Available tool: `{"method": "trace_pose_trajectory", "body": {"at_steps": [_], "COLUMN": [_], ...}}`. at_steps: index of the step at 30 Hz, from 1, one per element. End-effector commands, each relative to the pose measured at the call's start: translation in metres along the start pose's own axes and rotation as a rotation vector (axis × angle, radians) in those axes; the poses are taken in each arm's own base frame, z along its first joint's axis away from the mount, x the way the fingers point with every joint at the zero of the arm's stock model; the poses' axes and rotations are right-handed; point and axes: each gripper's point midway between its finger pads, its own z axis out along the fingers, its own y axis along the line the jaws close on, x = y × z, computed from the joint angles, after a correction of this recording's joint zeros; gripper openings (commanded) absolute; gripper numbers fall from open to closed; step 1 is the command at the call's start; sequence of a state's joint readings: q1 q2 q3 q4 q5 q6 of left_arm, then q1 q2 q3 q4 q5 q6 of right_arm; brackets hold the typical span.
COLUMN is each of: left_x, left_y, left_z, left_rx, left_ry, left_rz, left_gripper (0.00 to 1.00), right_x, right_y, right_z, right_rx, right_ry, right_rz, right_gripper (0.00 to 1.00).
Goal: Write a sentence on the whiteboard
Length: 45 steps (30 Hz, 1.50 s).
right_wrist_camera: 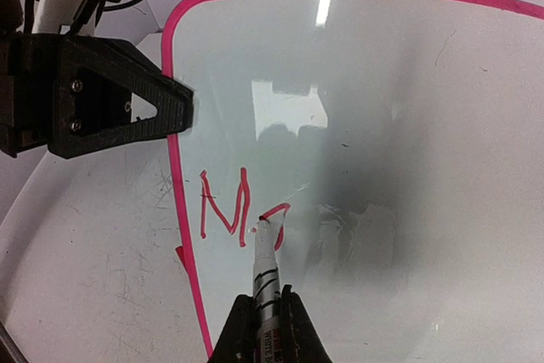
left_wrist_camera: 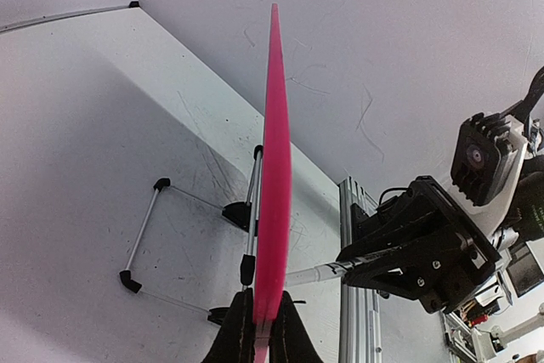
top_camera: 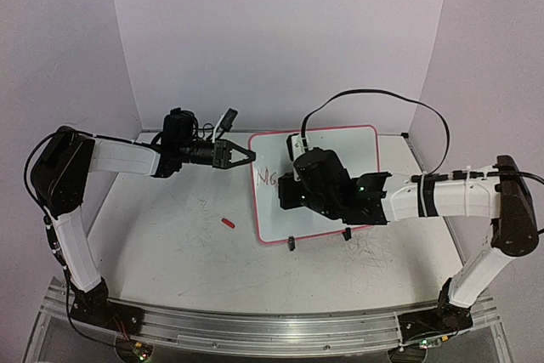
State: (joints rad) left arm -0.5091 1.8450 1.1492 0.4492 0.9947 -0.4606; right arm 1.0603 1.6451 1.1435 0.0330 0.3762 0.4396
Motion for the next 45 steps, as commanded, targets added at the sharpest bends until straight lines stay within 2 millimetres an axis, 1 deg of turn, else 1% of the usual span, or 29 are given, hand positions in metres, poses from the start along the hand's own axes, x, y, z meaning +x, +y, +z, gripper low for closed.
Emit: {"method": "trace_pose_trajectory", "body": {"at_steps": [1,3,6,7,9,14,17,21,33,41,45], "left_x": [-0.011,-0.011,-0.011,-0.011,-0.011,-0.011,-0.010,-0.011,-0.011,-0.011,-0.011], "left_y": [-0.027,-0.027,-0.027,-0.027,-0.027,-0.027,-0.027,-0.027,-0.028,-0.028,-0.029], "left_z": [-0.005,-0.005,-0.006,-0.006,-0.005,-0.006,-0.006,-0.006,-0.006,-0.006,-0.006], "left_rx": [0.054,0.054,0.054,0.053,0.053,0.052,0.051,0.054,0.054,0.054,0.055], "left_ry": [-0.011,-0.011,-0.011,-0.012,-0.012,-0.012,-0.012,-0.011,-0.013,-0.013,-0.012], "left_rz": [0.039,0.038,0.039,0.040,0.040,0.040,0.040,0.041,0.043,0.044,0.045], "left_gripper": [0.00,0.00,0.00,0.00,0.00,0.00,0.00,0.00,0.00,0.00,0.00], "right_x": [0.005,-0.005,-0.026,-0.030,-0.032,-0.029,-0.029,-0.031,-0.035,-0.030,-0.023], "right_y": [0.002,0.004,-0.004,-0.007,-0.010,0.000,0.002,-0.002,-0.004,-0.007,-0.012], "right_z": [-0.001,-0.009,-0.026,-0.029,-0.029,-0.021,-0.017,-0.014,-0.009,-0.004,-0.002], "right_rx": [-0.012,-0.031,-0.039,-0.041,-0.043,-0.075,-0.073,-0.044,-0.013,0.007,0.027], "right_ry": [0.013,-0.013,-0.083,-0.099,-0.103,-0.080,-0.079,-0.090,-0.105,-0.096,-0.077], "right_rz": [-0.001,0.002,0.037,0.047,0.043,0.025,0.019,0.017,0.012,0.016,0.020], "right_gripper": [0.00,0.00,0.00,0.00,0.00,0.00,0.00,0.00,0.00,0.00,0.00]}}
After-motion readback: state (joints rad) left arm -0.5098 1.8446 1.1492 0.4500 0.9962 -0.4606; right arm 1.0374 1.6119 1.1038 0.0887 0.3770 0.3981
